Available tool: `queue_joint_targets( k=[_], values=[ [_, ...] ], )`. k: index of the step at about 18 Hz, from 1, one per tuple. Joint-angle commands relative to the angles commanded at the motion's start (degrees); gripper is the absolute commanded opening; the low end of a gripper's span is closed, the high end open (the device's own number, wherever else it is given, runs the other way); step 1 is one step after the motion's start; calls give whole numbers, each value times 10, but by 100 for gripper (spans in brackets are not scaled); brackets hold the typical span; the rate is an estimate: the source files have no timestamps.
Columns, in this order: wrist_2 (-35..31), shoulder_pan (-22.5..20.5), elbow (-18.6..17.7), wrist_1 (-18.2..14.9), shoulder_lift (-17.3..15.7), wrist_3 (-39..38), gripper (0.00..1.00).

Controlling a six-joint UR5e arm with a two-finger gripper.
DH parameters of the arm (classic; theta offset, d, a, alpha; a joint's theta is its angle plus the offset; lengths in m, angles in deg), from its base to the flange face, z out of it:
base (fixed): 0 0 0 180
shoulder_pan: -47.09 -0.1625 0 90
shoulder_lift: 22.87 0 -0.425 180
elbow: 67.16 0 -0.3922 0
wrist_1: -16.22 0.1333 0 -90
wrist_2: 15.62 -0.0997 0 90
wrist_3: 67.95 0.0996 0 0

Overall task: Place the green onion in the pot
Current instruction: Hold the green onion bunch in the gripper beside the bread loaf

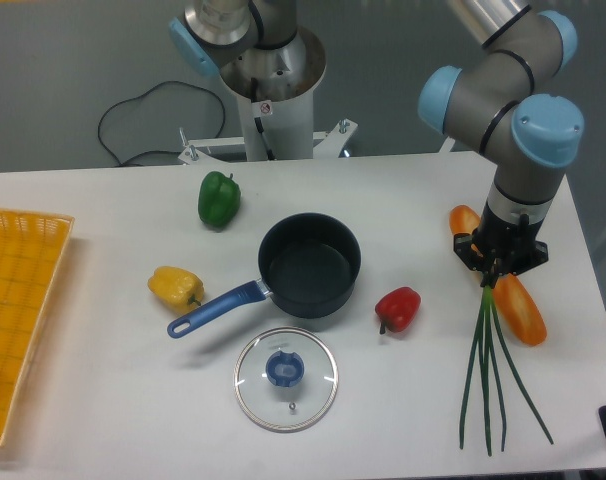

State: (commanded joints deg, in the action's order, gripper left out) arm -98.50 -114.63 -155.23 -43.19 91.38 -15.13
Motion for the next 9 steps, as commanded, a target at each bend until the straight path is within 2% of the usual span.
queue_joint_targets(
  k=[3, 9],
  values=[
    [2, 1, 0, 1, -1, -1, 15],
    [31, 13, -9, 1, -25, -12, 15]
  ],
)
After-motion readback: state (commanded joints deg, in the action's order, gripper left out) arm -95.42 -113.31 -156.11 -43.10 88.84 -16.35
